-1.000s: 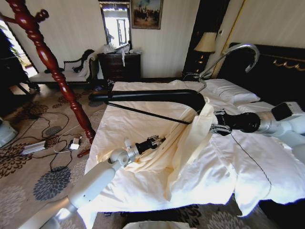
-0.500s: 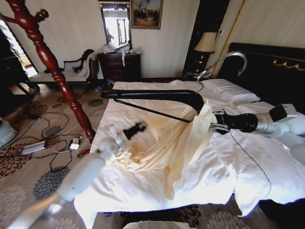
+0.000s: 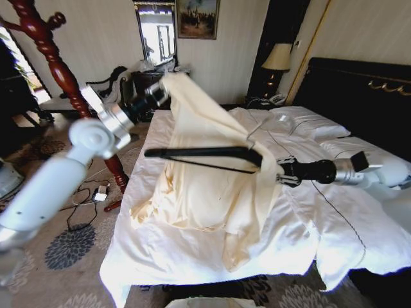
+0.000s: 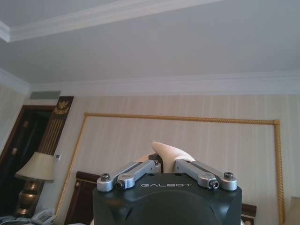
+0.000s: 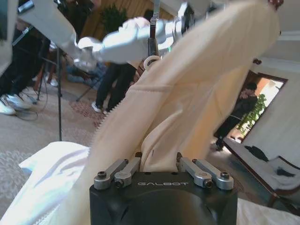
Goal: Pick up the clothes from the bed and hang them on the clothes hanger.
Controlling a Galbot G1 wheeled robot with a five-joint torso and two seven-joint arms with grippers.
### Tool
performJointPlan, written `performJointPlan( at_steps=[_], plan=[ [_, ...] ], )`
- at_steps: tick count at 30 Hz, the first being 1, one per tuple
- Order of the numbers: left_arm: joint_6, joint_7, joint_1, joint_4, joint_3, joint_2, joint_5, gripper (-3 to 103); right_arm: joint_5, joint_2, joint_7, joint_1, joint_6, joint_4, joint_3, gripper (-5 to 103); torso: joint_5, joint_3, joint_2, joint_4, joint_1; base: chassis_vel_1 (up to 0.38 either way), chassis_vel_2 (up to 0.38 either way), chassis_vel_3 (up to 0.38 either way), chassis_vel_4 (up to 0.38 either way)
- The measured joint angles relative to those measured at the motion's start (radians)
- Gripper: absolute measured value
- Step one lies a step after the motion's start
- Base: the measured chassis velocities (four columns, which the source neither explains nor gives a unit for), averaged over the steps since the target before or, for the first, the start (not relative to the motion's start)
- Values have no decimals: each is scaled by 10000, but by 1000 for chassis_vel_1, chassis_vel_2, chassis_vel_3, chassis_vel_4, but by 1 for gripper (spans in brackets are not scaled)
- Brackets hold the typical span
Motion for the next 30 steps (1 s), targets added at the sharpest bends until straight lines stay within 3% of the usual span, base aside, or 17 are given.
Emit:
performJointPlan(
  at_steps=[2, 4, 11, 23, 30],
  plan=[
    [64, -264, -203, -218, -8, 53, -217, 0, -107, 31, 115, -27, 0, 0, -33, 20, 0, 0, 0, 0, 0, 0, 0, 0, 0],
    [237, -936, -575, -834, -105, 162, -755, 0, -232, 80, 382, -76, -18, 12, -124, 20, 0, 0, 1, 0, 0, 0, 0, 0, 0],
    [444, -1657, -532, -1932, -380, 452, -1146, 0, -339, 114, 926, -102, -162, 82, -219, 20, -1, 0, 1, 2, -1, 0, 0, 0, 0],
    [485, -1712, 482, -2682, -1434, 1437, -1200, 0, -1752, -6, 1275, -284, -506, -451, -277, 20, 0, 0, 1, 1, -1, 0, 0, 0, 0],
    [589, -1675, 1084, -2402, -1821, 1698, -352, 0, -1910, -503, 1284, -374, -424, -858, -448, 20, -1, 0, 0, 1, -1, 0, 0, 0, 0]
  ],
)
